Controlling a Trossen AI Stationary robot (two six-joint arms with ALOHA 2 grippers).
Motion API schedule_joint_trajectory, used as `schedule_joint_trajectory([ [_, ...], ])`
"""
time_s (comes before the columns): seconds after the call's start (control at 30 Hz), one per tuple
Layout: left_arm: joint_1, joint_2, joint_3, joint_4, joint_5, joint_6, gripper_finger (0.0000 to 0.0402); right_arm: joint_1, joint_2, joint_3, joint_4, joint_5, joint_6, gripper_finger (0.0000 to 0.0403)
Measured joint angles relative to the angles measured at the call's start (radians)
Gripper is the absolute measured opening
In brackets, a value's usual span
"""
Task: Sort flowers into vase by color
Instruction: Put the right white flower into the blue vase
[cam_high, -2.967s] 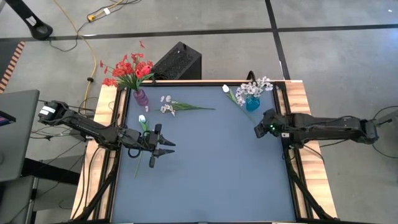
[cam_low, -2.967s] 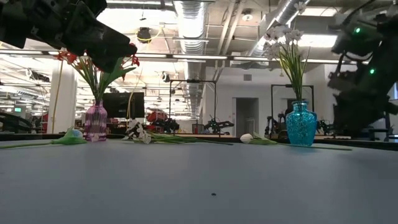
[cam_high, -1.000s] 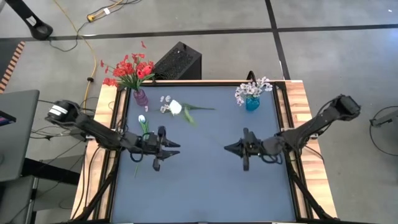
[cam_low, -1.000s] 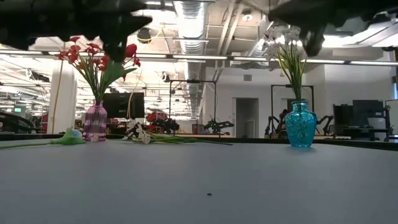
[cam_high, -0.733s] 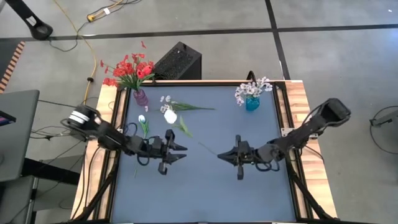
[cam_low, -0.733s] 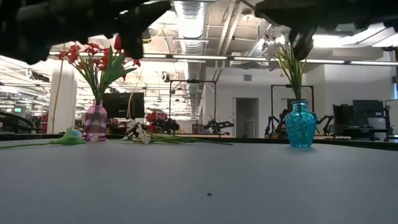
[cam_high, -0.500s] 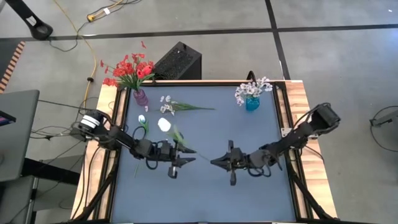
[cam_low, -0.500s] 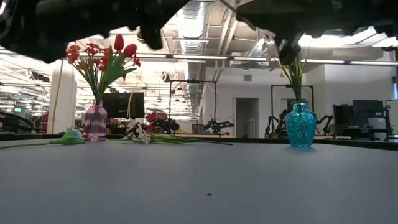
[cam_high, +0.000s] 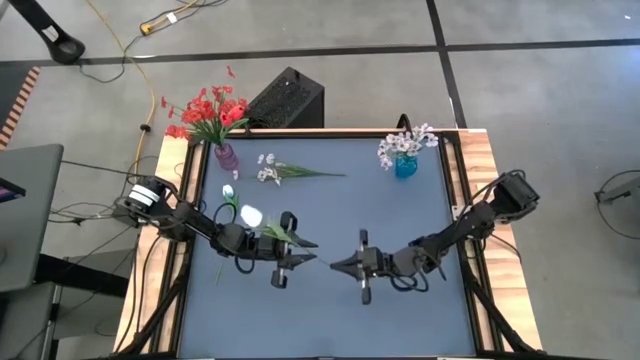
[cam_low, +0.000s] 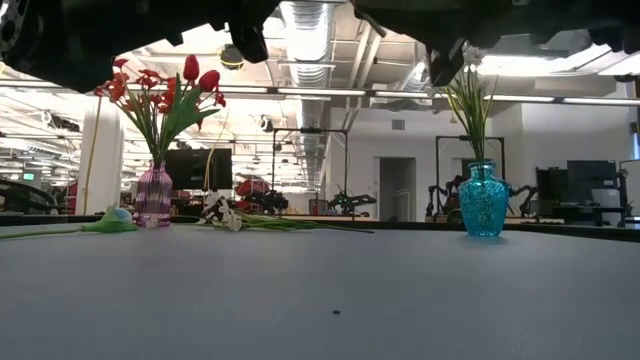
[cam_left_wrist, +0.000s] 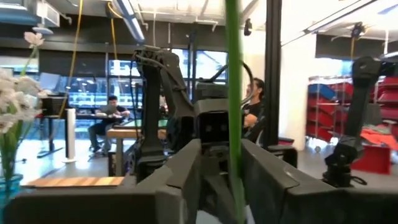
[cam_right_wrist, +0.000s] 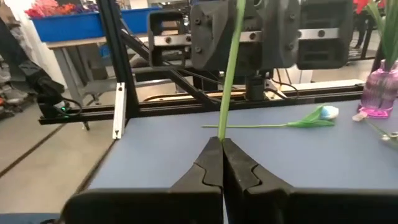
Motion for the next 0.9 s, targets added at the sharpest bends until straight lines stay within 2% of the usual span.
schedule_joint_trajectory([
  [0.23,0.000,0.000,0.000,0.003,0.027,-0.016,0.0009,-0.006,0.000,0.000,-0.012,0.001,-0.017,0.0018],
  [0.37,0.000,-0.002,0.000,0.001,0.027,-0.022,0.0002,-0.007,-0.001,0.000,-0.019,0.000,-0.024,0.0024],
  [0.53,0.000,-0.011,0.000,-0.032,0.026,-0.064,0.0001,-0.006,-0.012,0.000,-0.026,-0.007,-0.117,0.0064],
  [0.7,0.000,-0.095,0.008,-0.313,0.015,-0.103,0.0000,-0.006,-0.059,0.000,-0.035,-0.017,-0.162,0.0118],
  [0.9,-0.005,-0.207,0.113,-0.836,-0.031,-0.139,0.0000,-0.029,-0.101,0.021,-0.058,-0.047,-0.166,0.0176],
])
